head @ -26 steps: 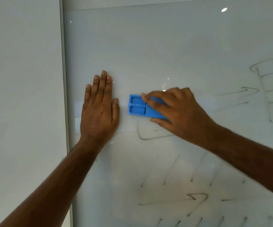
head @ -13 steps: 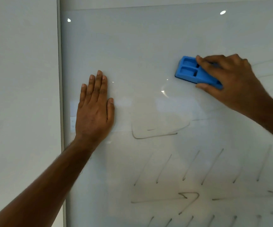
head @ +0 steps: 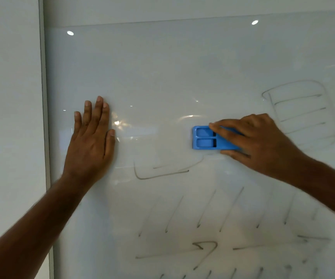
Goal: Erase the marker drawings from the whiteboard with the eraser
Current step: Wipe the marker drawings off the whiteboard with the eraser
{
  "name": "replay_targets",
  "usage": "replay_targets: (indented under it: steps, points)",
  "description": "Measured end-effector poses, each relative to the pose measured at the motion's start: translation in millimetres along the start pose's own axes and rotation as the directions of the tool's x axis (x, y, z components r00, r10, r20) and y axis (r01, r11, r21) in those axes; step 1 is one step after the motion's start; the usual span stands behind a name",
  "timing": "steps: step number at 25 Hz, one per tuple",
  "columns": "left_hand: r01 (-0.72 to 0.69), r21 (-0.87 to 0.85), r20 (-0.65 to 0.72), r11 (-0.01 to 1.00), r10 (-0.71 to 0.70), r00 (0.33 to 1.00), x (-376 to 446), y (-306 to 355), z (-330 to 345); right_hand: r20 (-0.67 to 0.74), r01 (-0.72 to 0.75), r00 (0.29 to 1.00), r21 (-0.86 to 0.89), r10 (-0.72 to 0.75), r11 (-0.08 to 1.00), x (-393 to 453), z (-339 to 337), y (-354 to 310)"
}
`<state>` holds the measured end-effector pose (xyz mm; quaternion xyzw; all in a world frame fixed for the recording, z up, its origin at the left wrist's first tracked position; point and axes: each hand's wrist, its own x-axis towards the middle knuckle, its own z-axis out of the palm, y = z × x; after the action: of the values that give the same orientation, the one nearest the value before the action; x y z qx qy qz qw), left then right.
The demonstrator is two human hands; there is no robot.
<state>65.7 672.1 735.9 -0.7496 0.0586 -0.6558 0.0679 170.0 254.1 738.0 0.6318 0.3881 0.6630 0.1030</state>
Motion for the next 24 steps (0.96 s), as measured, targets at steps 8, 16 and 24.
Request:
replay_targets:
  steps: [8,16,24]
  points:
    - [0.007,0.008,0.000,1.000,-0.007,1.000,61,59,20,-0.062,-0.314,0.946,0.070,0.318,0.947,40,-15,67]
    - [-0.089,0.025,0.004,0.996,0.089,0.996,78,129,41,-0.060,-0.064,0.996,0.022,0.066,0.998,-16,2,26]
    - [-0.080,0.076,0.011,0.994,0.079,0.997,75,147,46,-0.040,-0.300,0.952,0.056,0.303,0.952,-40,-20,114]
